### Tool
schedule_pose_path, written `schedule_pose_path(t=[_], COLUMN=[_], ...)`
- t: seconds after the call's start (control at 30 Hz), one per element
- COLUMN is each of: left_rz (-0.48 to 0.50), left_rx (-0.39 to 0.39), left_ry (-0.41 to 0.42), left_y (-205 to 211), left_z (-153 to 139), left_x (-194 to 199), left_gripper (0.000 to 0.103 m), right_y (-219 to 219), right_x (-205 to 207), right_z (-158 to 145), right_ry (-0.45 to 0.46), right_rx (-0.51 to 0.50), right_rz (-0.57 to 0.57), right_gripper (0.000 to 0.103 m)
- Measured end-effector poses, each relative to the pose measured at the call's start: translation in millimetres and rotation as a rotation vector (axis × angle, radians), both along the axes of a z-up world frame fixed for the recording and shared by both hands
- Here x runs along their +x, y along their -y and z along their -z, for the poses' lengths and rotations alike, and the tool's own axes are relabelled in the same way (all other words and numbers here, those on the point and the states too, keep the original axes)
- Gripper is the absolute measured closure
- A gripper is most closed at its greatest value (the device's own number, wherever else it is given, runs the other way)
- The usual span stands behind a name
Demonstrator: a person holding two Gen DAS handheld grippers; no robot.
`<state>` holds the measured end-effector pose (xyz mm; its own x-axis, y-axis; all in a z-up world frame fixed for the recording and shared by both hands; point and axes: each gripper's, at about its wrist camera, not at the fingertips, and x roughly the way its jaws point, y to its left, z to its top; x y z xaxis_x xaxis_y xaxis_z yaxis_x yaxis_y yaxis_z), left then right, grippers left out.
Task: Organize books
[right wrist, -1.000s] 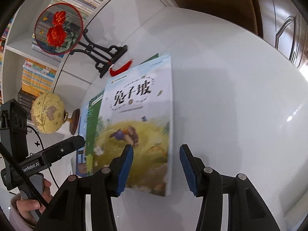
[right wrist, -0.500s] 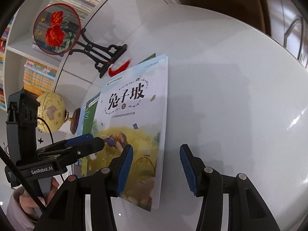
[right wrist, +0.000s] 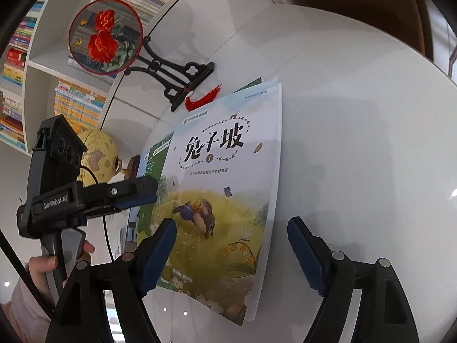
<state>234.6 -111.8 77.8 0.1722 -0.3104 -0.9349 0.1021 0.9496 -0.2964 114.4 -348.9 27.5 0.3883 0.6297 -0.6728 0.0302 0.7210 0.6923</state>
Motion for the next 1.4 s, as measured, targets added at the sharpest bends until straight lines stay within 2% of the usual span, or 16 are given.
schedule_pose_path(t=[0.07,0.1,0.2,0.33,0.4,0.43,0.47,0.6,0.77,0.8,0.93,1.0,1.07,1.17,1.27,1.4], left_rz=[-0.001,0.018,0.061,0.074,0.083,0.087,0.081,0.093,0.113,0.128,0.161,0.133,0.122,0.185,0.21,0.086], left_rx=[-0.011,-0.033,-0.05,-0.01,-0.008,-0.058,-0.06,-0.062,-0.259,-0.278,-0.192,-0.258,-0.29,-0.201,-0.176,-0.151], left_ry=[-0.031,-0.019,-0.035,-0.026,-0.01,-0.011,-0.003,0.004,0.123,0.13,0.126,0.02,-0.023,-0.02,-0.031,-0.017], left_y=[-5,-5,1,9,10,12,12,11,9,12,25,24,29,44,44,16], left_z=[8,7,11,12,12,12,11,7,-29,-32,-20,1,16,23,23,16], left_x=[1,2,3,1,-2,-3,-5,-11,-22,-23,-20,-14,-17,-25,-27,-18], left_gripper=[0.024,0.014,0.0,0.001,0.002,0.002,0.007,0.021,0.021,0.021,0.021,0.022,0.028,0.035,0.039,0.039], right_y=[-1,-2,-4,-4,-3,-2,-3,2,20,25,36,37,36,31,34,34], right_x=[2,2,2,2,2,2,3,2,-4,-6,-16,-18,-18,-14,-13,-12], right_z=[2,3,5,6,7,7,7,7,9,11,6,5,10,22,27,26], right_ry=[-0.011,-0.017,-0.018,-0.009,-0.014,-0.017,-0.019,-0.035,-0.056,-0.059,-0.008,0.004,-0.009,-0.067,-0.077,-0.079], right_rx=[0.031,0.048,0.074,0.098,0.105,0.105,0.103,0.087,0.068,0.09,0.195,0.226,0.26,0.239,0.266,0.263], right_rz=[-0.02,-0.027,-0.037,-0.039,-0.046,-0.052,-0.055,-0.041,0.032,0.049,0.08,0.088,0.092,0.105,0.157,0.143], right_gripper=[0.024,0.024,0.021,0.016,0.016,0.018,0.025,0.032,0.064,0.067,0.071,0.071,0.071,0.071,0.072,0.073])
